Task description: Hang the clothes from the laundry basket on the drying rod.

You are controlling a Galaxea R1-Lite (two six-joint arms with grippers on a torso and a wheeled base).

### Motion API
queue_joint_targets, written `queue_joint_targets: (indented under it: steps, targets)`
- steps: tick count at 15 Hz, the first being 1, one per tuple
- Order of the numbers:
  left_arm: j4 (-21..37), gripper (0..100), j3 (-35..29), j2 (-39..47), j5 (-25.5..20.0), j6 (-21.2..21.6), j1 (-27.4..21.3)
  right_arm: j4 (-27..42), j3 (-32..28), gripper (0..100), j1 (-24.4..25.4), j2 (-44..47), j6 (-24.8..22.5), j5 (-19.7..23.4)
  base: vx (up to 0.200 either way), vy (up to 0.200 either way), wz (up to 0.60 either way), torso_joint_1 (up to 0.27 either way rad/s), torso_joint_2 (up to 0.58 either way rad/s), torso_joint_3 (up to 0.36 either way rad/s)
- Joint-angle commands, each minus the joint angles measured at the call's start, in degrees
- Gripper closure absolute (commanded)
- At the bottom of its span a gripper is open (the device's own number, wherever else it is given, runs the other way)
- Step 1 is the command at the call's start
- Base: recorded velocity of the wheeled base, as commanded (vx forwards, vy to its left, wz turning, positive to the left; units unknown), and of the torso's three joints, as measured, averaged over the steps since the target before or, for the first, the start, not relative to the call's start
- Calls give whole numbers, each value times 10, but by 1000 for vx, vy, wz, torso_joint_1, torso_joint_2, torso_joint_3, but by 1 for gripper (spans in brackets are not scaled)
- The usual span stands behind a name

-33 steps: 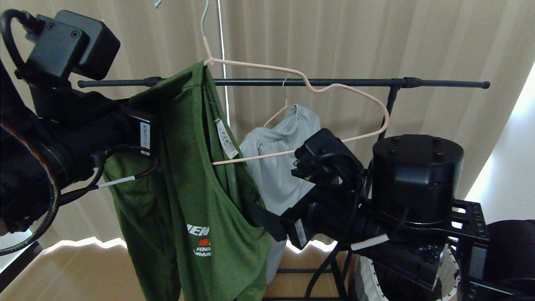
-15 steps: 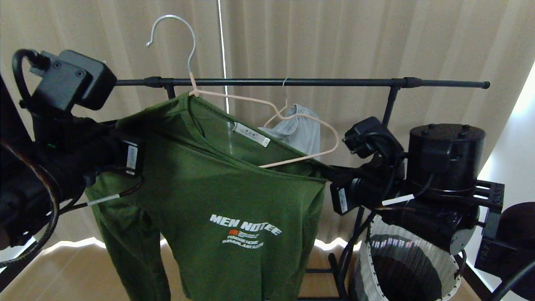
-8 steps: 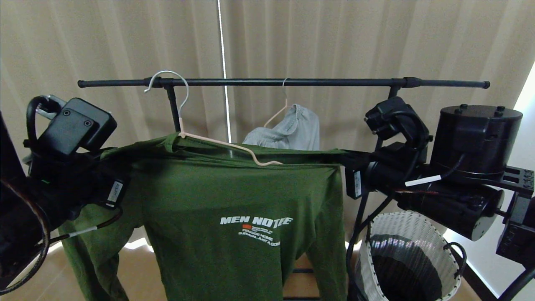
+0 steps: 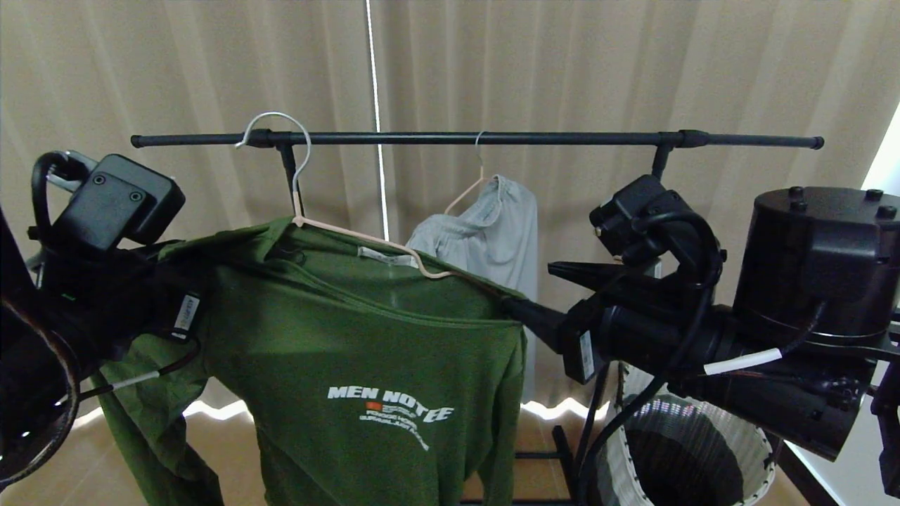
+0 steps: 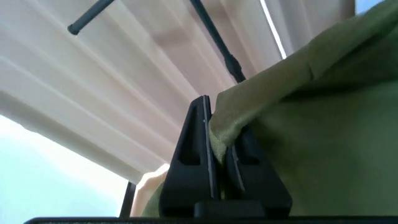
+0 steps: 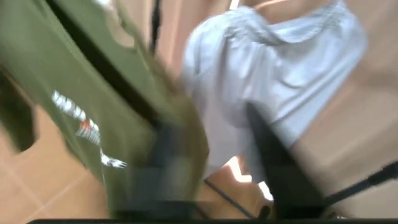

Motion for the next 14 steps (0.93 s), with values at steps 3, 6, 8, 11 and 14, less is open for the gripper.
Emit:
queue_joint_targets:
  steps: [3, 6, 8, 11, 14]
  targets:
    - [-40, 100, 3, 22, 4, -1, -2, 1, -14, 0, 31, -1, -28, 9, 0, 0, 0, 0, 0, 0]
    - [-51, 100, 7, 24, 3, -5, -10, -5, -34, 0, 30, 17, -91, 21, 0, 0, 0, 0, 0, 0]
    - [-51, 100, 19, 19, 3, -8, -22, -5, -76, 0, 30, 46, -96, 20, 0, 0, 0, 0, 0, 0]
    - [-51, 100, 28, 8, 3, -9, -38, -6, -123, 0, 28, 89, -118, 19, 0, 0, 0, 0, 0, 0]
    - [-51, 100, 28, 5, 2, -17, -55, -4, -160, 0, 25, 120, -147, 14, 0, 0, 0, 0, 0, 0]
